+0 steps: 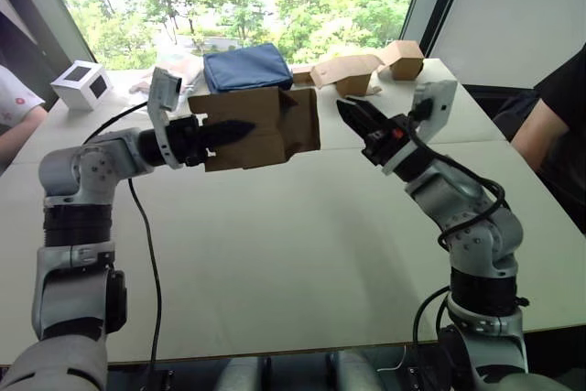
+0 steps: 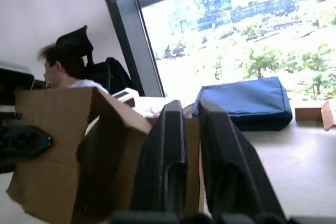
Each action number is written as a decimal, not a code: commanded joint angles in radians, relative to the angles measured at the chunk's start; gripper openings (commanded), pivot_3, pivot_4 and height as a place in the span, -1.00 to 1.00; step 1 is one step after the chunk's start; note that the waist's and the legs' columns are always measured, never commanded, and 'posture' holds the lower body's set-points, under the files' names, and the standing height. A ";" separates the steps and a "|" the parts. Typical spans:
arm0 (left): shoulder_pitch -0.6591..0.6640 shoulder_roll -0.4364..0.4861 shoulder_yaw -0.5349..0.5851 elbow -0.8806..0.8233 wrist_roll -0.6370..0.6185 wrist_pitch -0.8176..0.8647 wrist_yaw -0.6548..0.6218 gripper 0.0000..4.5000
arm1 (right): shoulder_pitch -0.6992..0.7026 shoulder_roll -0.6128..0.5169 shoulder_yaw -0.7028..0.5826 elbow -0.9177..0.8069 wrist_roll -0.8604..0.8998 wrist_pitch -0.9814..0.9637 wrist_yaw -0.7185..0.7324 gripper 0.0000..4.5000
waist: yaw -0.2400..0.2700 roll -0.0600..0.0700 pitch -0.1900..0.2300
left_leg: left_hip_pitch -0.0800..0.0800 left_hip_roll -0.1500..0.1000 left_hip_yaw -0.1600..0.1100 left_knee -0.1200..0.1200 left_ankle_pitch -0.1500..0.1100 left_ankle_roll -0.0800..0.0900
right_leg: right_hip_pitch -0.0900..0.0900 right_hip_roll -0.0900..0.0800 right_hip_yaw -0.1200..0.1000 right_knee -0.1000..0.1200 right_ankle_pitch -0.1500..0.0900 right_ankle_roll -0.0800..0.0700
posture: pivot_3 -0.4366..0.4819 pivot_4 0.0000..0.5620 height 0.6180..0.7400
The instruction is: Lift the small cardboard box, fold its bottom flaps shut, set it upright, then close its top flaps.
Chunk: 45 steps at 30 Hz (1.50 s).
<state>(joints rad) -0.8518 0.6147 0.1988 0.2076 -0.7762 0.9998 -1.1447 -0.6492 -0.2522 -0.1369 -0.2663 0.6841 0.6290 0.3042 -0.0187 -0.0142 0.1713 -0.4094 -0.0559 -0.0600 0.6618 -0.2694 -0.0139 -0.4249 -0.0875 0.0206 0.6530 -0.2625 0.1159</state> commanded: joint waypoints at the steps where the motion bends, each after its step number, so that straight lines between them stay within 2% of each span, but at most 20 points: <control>1: 0.004 0.024 0.039 -0.065 -0.041 0.004 0.007 -1.00 | -0.057 0.007 0.024 0.023 -0.017 -0.045 0.049 -0.97 | 0.000 0.000 0.000 | 0.000 0.000 0.000 0.000 0.000 0.000 | 0.000 0.000 0.000 0.000 0.000 0.000 | -0.05 -0.47 1.00; 10: 0.022 0.041 0.035 -0.102 -0.058 -0.005 0.013 -1.00 | -0.128 0.017 0.109 0.090 -0.060 -0.064 0.153 -0.97 | -0.001 0.000 0.000 | 0.000 0.000 0.000 0.000 0.000 0.000 | 0.000 0.000 0.000 0.000 0.000 0.000 | -0.05 -0.47 1.00; 18: 0.029 0.051 0.025 -0.129 -0.074 0.001 0.004 -1.00 | -0.126 0.033 0.163 0.053 -0.050 -0.023 0.204 -0.97 | -0.001 0.000 0.000 | 0.000 0.000 0.000 0.000 0.000 0.000 | 0.000 0.000 0.000 0.001 0.000 0.000 | -0.05 -0.47 1.00; 30: 0.015 0.048 0.015 -0.145 -0.092 0.010 0.016 -1.00 | -0.116 0.057 0.161 0.032 -0.043 -0.011 0.231 -0.97 | -0.001 0.000 0.000 | 0.000 0.000 0.000 0.000 0.000 0.000 | 0.000 0.000 0.000 0.001 0.000 0.000 | -0.05 -0.47 1.00; 33: 0.015 0.050 0.012 -0.139 -0.083 -0.004 0.017 -1.00 | -0.103 0.040 0.126 0.007 -0.008 -0.003 0.248 -0.97 | 0.000 0.000 0.000 | 0.000 0.000 0.000 0.000 0.000 0.000 | 0.000 0.000 0.000 0.001 0.000 0.000 | -0.05 -0.47 1.00; 42: 0.017 0.048 0.012 -0.168 -0.091 -0.016 0.017 -1.00 | 0.035 -0.146 -0.101 -0.097 0.282 0.172 0.278 -0.97 | 0.004 0.000 0.000 | 0.000 0.000 0.000 0.000 0.000 0.001 | 0.001 0.000 0.000 0.000 0.000 0.000 | -0.05 -0.47 1.00; 45: 0.017 0.045 0.016 -0.191 -0.103 -0.011 0.024 -1.00 | 0.106 -0.235 -0.091 -0.125 0.271 0.214 0.289 -0.97 | 0.005 0.000 0.000 | 0.000 0.000 0.000 0.000 0.000 0.001 | 0.000 0.000 0.000 0.000 0.000 0.000 | -0.05 -0.47 1.00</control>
<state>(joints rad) -0.8211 0.6496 0.2065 0.0570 -0.8552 0.9974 -1.1228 -0.5540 -0.4626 -0.2268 -0.3422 0.9475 0.8299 0.5802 -0.0141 -0.0140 0.1715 -0.4094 -0.0557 -0.0601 0.6618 -0.2699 -0.0130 -0.4244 -0.0875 0.0206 0.6531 -0.2626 0.1158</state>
